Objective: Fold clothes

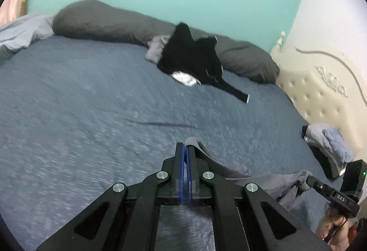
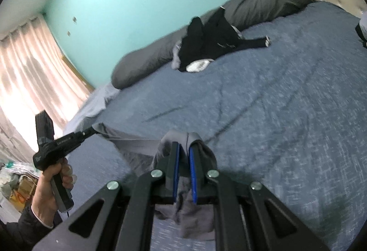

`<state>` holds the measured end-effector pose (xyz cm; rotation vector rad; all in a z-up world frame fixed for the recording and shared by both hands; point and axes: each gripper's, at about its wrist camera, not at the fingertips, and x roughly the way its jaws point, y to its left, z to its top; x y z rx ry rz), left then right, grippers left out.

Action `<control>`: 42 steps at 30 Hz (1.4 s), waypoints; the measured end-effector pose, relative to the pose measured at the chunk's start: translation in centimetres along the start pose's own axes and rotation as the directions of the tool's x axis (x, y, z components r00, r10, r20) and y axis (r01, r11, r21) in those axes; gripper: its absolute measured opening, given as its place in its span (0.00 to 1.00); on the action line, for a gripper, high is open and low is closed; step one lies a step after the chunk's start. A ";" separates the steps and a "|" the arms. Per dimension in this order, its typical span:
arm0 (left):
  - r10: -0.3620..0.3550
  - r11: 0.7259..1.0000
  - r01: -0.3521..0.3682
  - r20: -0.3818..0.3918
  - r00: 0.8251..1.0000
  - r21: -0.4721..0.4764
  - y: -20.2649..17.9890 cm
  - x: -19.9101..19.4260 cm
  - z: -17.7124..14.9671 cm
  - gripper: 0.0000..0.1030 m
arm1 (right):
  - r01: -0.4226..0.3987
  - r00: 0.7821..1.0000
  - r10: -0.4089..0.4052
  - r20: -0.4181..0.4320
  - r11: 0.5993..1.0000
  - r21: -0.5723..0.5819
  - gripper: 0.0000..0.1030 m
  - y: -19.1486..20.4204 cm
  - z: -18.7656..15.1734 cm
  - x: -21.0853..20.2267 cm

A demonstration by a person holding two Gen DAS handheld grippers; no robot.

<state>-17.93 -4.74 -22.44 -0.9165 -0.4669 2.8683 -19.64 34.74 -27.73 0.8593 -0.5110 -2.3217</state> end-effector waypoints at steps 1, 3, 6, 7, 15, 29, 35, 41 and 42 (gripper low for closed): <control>0.004 1.000 -0.004 0.005 1.000 -0.001 0.2 -0.6 0.0 0.02 | -0.013 1.000 0.013 0.013 1.000 -0.006 0.09 0.4 0.2 -0.2; 0.013 1.000 -0.013 0.016 1.000 -0.003 0.6 -1.7 0.1 0.02 | -0.035 0.999 0.036 0.036 0.999 -0.016 0.09 1.1 0.6 -0.7; 0.027 1.000 -0.027 0.032 0.999 -0.005 1.3 -3.4 0.2 0.02 | -0.065 0.997 0.066 0.045 0.998 -0.024 0.09 1.9 1.0 -1.0; 0.032 0.999 -0.031 0.037 0.999 -0.006 1.5 -3.9 0.2 0.02 | -0.067 0.997 0.068 0.040 0.997 -0.026 0.09 2.0 1.1 -1.0; 0.099 0.993 -0.106 -0.111 0.989 -0.058 5.3 -0.3 -3.6 0.02 | -0.036 0.985 0.027 -0.173 0.998 -0.054 0.09 2.1 -0.9 2.8; 0.145 0.982 -0.162 -0.166 0.976 -0.100 7.1 1.9 -4.8 0.02 | 0.099 0.952 -0.102 -0.290 0.995 -0.024 0.26 0.2 -1.2 4.1; 0.146 0.981 -0.164 -0.170 0.975 -0.102 7.1 2.2 -4.7 0.02 | 0.076 0.945 -0.079 -0.316 0.997 -0.024 0.32 1.0 -1.6 5.6; 0.145 0.981 -0.165 -0.178 0.973 -0.105 7.4 2.4 -4.8 0.02 | 0.068 0.922 -0.094 -0.377 0.994 -0.084 0.41 2.0 -3.1 7.5; 0.145 0.981 -0.166 -0.180 0.973 -0.106 7.5 2.4 -4.8 0.02 | 0.068 0.923 -0.095 -0.374 0.994 -0.086 0.41 2.0 -3.2 7.5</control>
